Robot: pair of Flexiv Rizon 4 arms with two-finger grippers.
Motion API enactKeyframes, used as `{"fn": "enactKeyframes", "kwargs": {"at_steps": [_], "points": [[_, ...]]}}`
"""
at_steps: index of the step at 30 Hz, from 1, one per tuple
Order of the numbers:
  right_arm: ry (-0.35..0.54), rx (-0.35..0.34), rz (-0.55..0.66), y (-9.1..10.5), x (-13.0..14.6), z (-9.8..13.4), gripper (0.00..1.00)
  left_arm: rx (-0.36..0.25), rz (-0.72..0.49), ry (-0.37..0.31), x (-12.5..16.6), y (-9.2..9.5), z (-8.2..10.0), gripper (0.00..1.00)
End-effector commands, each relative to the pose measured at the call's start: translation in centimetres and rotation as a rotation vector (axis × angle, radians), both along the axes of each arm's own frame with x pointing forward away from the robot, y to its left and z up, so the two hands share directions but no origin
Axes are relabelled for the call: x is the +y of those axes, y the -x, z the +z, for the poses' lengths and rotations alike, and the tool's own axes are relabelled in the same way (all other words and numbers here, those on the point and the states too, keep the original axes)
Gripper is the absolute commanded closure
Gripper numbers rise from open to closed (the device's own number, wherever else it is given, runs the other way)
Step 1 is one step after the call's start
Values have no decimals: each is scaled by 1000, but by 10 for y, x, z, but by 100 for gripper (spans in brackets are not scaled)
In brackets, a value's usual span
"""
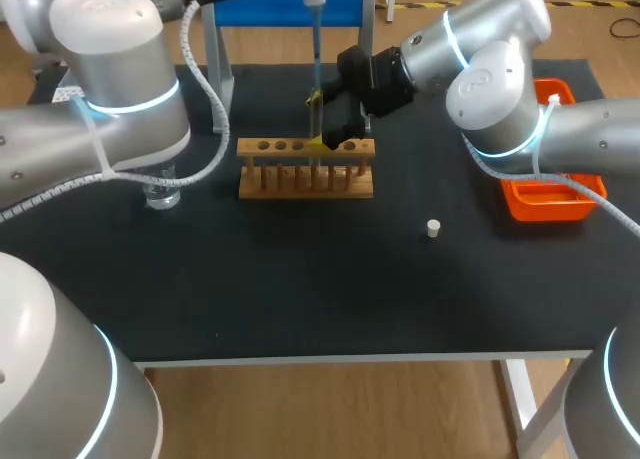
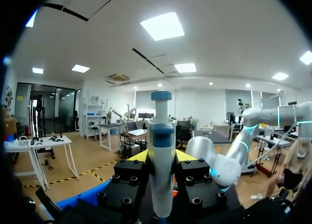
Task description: Invert the test tube, pick up the pipette, mount the tip to pipette, aspirate from beaker and dispense into the tube, eject the tip, return the pipette, and cap with the stopper.
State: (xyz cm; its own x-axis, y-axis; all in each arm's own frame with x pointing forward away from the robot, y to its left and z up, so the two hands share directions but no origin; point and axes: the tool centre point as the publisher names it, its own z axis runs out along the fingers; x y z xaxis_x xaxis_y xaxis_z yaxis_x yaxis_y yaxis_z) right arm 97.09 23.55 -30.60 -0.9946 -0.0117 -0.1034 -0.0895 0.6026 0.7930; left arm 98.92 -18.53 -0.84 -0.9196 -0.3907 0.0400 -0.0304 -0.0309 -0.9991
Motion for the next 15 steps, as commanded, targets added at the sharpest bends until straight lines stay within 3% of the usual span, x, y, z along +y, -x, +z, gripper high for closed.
{"fn": "enactKeyframes", "kwargs": {"at_steps": [1, 15], "points": [[4, 2, 3, 0, -1, 2, 0, 3, -1, -1, -2, -2, -2, 100], [4, 2, 3, 0, -1, 2, 0, 32, 4, -7, -2, -4, -10, 100]]}}
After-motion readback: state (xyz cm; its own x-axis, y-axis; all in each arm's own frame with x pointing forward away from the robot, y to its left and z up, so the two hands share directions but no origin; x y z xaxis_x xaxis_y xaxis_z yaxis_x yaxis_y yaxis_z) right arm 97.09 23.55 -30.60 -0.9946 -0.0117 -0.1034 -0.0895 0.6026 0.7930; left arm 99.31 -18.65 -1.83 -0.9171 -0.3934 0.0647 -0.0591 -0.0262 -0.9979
